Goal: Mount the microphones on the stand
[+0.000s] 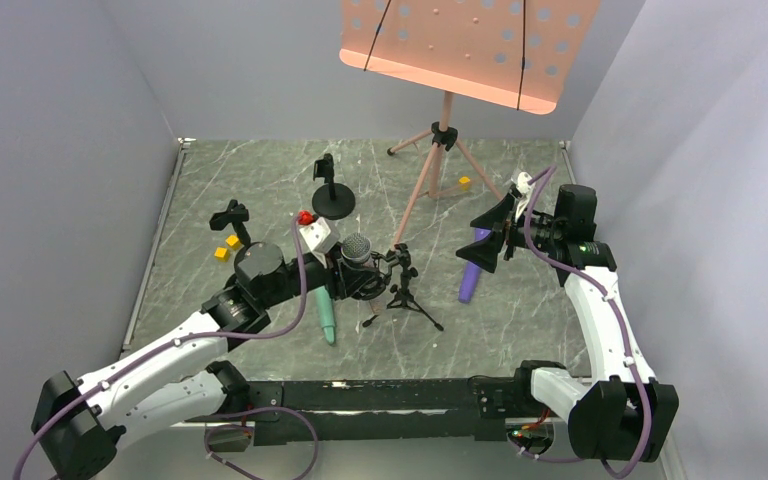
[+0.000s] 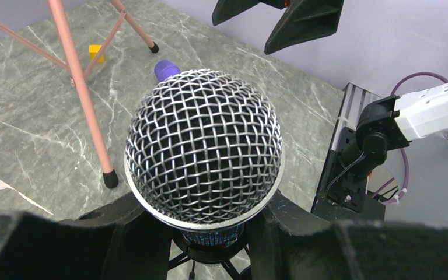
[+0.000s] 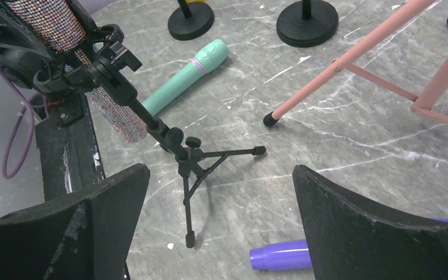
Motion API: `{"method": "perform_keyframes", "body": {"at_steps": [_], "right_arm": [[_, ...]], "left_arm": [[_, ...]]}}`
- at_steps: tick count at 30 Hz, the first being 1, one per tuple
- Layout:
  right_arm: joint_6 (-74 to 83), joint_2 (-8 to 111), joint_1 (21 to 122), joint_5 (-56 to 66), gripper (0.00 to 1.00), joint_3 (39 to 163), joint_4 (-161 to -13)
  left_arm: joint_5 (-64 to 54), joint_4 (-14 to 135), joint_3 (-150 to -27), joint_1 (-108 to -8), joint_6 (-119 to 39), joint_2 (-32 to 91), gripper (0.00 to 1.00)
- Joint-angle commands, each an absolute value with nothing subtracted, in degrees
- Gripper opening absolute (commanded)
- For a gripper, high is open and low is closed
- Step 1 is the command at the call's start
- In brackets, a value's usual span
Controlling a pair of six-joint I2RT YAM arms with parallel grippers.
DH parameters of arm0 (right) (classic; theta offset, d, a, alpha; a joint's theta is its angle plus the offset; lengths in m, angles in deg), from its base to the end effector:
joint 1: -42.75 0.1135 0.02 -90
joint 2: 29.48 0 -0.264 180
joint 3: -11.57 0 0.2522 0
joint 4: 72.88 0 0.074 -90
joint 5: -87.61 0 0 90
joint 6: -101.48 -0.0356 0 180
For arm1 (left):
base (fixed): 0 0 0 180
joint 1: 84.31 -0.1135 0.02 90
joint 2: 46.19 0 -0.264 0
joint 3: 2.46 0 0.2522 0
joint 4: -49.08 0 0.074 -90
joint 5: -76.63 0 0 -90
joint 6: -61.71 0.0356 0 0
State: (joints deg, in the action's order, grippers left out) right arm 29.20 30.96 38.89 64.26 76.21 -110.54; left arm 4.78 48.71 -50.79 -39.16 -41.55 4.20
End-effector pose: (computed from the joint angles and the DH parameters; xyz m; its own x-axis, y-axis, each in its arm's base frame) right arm 0.2165 0.0182 0.3130 -0.2995 -0.1007 -0.9488 -0.8700 0.4371 0.2283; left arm 0.1413 -0.1578 0.3046 -0.2251 -0.0827 -0.9708 0.8647 0.4422 -0.2382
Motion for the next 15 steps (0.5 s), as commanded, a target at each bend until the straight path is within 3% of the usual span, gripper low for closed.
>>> {"method": "perform_keyframes", "body": {"at_steps": [1,10,12,15], "right_arm": [[31.72,30.86,38.62,67.34,1.0,76.05,-109.12],[35.34,30.83,38.84,69.95,1.0,75.53,-110.95],[36.92,30.81,39.23,70.76,1.0,75.31,-111.66],[40.92,30.82,40.02,71.25,1.0,75.11,-113.5]], "left_arm": [[6.23,57.28,-48.33,-38.85,-44.13,6.03,0.0],[3.44,59.9,-50.94,-38.86,-46.59,0.58,0.67],[2.96,60.47,-51.4,-38.86,-46.41,-1.27,0.78],[2.03,61.24,-51.71,-38.79,-46.02,-3.77,0.87]]}}
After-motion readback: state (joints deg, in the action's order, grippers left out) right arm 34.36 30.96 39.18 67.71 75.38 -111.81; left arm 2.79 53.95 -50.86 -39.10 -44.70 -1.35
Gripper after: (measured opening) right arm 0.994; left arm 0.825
